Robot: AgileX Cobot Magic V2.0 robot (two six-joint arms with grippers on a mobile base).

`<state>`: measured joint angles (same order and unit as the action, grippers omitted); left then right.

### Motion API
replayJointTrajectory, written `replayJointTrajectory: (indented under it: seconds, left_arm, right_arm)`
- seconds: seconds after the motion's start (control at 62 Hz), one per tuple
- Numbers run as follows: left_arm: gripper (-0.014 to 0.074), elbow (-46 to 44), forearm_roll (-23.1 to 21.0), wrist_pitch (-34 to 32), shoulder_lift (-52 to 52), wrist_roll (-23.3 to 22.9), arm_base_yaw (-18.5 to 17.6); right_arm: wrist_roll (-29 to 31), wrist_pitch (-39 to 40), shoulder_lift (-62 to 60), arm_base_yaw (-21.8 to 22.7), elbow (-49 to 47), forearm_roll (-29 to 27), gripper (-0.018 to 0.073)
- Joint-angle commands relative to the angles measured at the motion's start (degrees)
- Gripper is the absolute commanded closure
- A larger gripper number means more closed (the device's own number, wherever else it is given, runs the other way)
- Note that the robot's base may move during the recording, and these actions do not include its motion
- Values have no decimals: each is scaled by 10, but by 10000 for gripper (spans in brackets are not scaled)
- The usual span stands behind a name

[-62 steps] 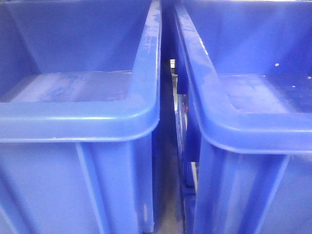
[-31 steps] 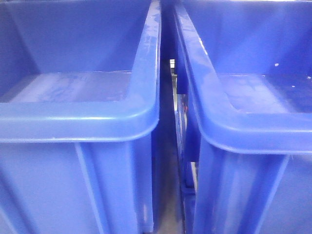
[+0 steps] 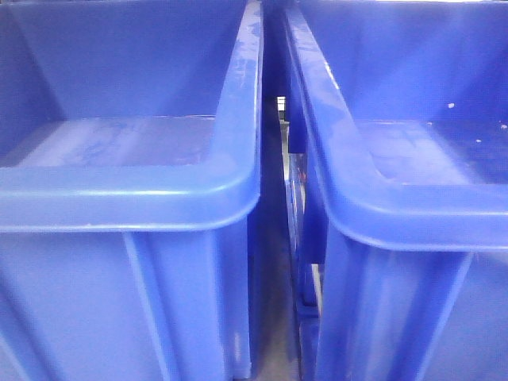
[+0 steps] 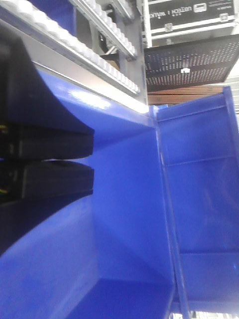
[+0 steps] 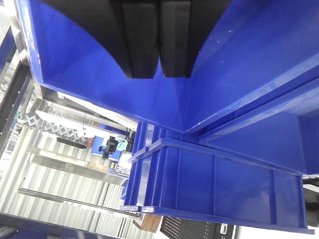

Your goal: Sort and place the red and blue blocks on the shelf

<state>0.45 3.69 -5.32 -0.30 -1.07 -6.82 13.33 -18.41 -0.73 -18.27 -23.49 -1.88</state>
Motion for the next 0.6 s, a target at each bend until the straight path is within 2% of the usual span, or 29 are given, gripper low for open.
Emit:
replayJointTrajectory:
  seconds: [0.0, 0.581]
  left_arm:
    - [512, 21, -5, -37, -11, -3, -2]
    - [512, 21, -6, -69, -11, -3, -2]
  right_arm:
    - [4, 48, -9, 2, -18, 5, 508]
    - [4, 48, -9, 2, -18, 5, 508]
